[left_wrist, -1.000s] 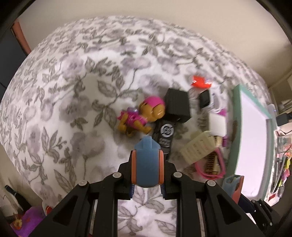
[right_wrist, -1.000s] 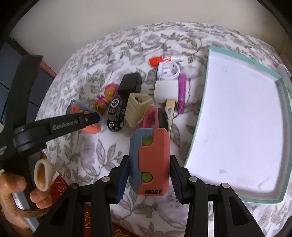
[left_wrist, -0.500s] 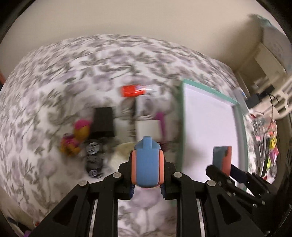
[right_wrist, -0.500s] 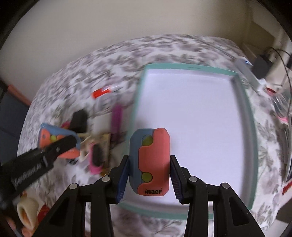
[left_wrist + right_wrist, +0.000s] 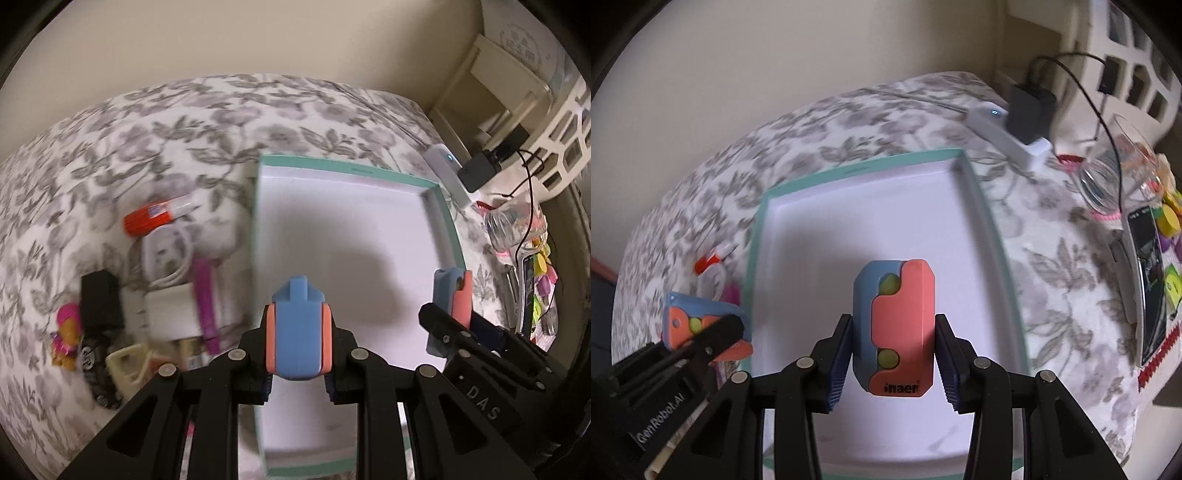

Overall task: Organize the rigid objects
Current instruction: 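Carry both toys into the teal-rimmed tray and open both grippers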

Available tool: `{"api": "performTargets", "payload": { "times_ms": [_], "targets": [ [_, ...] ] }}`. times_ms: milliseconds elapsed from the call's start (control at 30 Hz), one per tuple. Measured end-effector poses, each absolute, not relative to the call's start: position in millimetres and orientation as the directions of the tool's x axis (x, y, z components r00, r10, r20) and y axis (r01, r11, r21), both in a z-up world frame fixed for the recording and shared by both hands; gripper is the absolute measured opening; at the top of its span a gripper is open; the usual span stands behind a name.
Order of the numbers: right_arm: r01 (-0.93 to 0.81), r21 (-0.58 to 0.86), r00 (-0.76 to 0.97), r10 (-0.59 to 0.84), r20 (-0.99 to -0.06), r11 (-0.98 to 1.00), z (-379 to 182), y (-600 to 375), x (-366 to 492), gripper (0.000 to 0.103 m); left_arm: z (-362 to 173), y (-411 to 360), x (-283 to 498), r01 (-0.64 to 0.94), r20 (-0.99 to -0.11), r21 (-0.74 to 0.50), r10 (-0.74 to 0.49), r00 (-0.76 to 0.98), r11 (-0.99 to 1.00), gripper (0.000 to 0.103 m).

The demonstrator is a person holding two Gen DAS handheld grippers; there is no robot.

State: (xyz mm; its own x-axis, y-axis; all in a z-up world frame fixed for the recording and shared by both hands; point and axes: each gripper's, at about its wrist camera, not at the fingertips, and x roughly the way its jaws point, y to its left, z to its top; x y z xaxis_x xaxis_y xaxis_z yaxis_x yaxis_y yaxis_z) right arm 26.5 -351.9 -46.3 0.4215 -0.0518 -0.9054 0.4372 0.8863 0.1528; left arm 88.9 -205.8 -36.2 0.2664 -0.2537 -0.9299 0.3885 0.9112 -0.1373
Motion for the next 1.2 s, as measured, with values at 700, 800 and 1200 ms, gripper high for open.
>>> {"api": "performTargets", "payload": {
  "times_ms": [700, 800, 1200],
  "targets": [
    [0.503, 0.131, 0.363, -0.071, -0.929, 0.854, -90.3, -393.2, 57.0, 0.045, -60.9, -261.0, 120.9, 0.444, -0.923, -0.096, -0.246, 0.295, 0.891, 0.023],
    [0.504, 0.129, 0.359, -0.071, -0.931, 0.854, -93.9, -393.3, 60.2, 0.045, -64.4, -259.8, 127.6, 0.433, -0.922, -0.112, -0.256, 0.291, 0.894, 0.023],
    [0.488, 0.082, 0.356, -0.113, -0.928, 0.869, -96.8, -390.2, 75.9, 0.045, -85.2, -265.0, 143.5, 0.429, -0.922, -0.129, -0.267, 0.28, 0.894, 0.023]
  ]
}}
